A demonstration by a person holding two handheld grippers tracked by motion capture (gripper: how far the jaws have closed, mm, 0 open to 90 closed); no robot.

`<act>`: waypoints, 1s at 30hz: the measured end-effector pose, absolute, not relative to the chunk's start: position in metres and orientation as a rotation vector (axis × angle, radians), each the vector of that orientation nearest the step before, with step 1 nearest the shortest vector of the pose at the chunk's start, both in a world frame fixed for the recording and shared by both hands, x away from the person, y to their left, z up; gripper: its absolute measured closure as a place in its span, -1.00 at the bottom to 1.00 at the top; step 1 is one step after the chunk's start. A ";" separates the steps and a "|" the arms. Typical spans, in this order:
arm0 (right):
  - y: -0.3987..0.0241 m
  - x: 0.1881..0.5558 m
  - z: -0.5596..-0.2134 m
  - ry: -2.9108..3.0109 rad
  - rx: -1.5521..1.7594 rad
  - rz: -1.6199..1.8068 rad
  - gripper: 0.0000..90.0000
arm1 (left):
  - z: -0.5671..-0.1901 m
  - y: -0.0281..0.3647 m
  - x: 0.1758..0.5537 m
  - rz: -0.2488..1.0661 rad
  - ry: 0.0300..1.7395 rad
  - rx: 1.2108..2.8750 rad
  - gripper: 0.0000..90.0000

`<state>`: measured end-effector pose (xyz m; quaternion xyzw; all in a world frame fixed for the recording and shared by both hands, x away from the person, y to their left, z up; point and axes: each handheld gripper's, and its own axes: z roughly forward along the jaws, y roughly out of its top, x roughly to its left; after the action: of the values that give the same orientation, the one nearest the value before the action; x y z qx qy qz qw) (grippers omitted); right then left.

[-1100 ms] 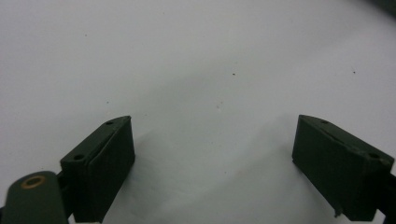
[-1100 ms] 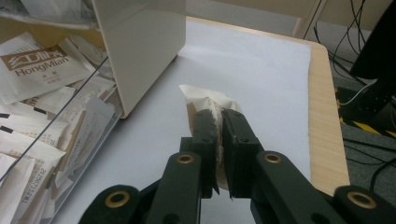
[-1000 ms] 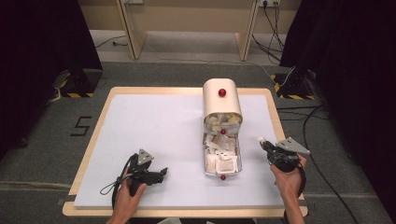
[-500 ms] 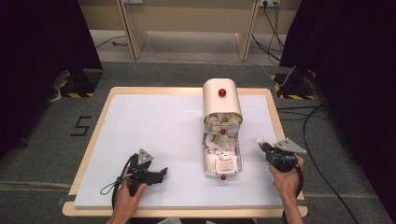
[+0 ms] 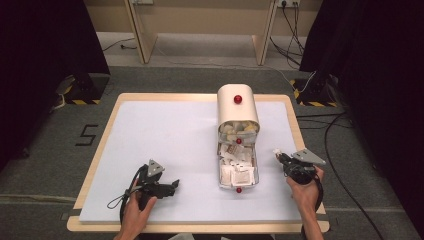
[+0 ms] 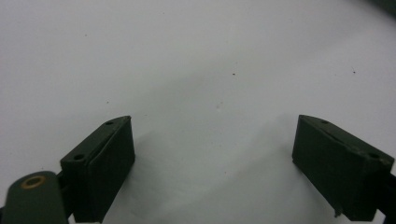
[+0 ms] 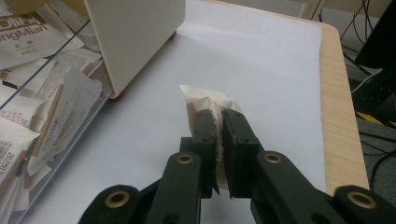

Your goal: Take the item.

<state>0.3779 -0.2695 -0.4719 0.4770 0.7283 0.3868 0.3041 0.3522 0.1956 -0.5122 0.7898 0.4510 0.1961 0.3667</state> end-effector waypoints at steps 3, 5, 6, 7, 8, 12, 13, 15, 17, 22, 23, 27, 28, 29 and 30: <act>-0.271 0.378 -0.472 1.925 1.264 1.029 0.88 | -0.512 0.196 0.352 0.504 1.159 2.029 -0.73; -0.271 0.378 -0.472 1.924 1.267 1.030 0.88 | -0.512 0.196 0.352 0.504 1.159 2.029 -0.73; -0.271 0.378 -0.473 1.925 1.269 1.030 0.88 | -0.512 0.196 0.352 0.504 1.159 2.030 -0.73; -0.271 0.379 -0.473 1.926 1.270 1.031 0.88 | -0.512 0.196 0.352 0.504 1.159 2.029 -0.73; -0.271 0.379 -0.473 1.927 1.270 1.029 0.88 | -0.512 0.196 0.352 0.504 1.159 2.030 -0.73; -0.270 0.380 -0.475 1.931 1.272 1.028 0.88 | -0.512 0.196 0.352 0.504 1.159 2.030 -0.73; -0.270 0.380 -0.475 1.932 1.273 1.028 0.88 | -0.512 0.196 0.352 0.504 1.159 2.029 -0.73; -0.270 0.380 -0.476 1.934 1.271 1.027 0.88 | -0.512 0.196 0.352 0.504 1.159 2.029 -0.73; -0.270 0.381 -0.476 1.939 1.270 1.022 0.87 | -0.512 0.196 0.352 0.504 1.159 2.029 -0.73; -0.270 0.382 -0.480 1.953 1.276 1.012 0.87 | -0.512 0.196 0.352 0.504 1.159 2.030 -0.73; -0.269 0.382 -0.481 1.957 1.277 1.009 0.87 | -0.512 0.196 0.352 0.504 1.159 2.030 -0.73; -0.268 0.384 -0.484 1.972 1.286 0.999 0.84 | -0.512 0.196 0.352 0.504 1.159 2.029 -0.73; -0.268 0.384 -0.485 1.975 1.292 0.998 0.79 | -0.512 0.196 0.352 0.504 1.159 2.029 -0.73; -0.268 0.384 -0.486 1.974 1.311 1.002 0.74 | -0.512 0.196 0.352 0.504 1.159 2.029 -0.73; -0.269 0.384 -0.486 1.970 1.323 1.009 0.64 | -0.512 0.196 0.352 0.504 1.159 2.030 -0.73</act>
<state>0.3843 -0.2685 -0.4859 0.4928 0.7339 0.3760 0.2777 0.3522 0.1957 -0.5122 0.7898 0.4509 0.1961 0.3666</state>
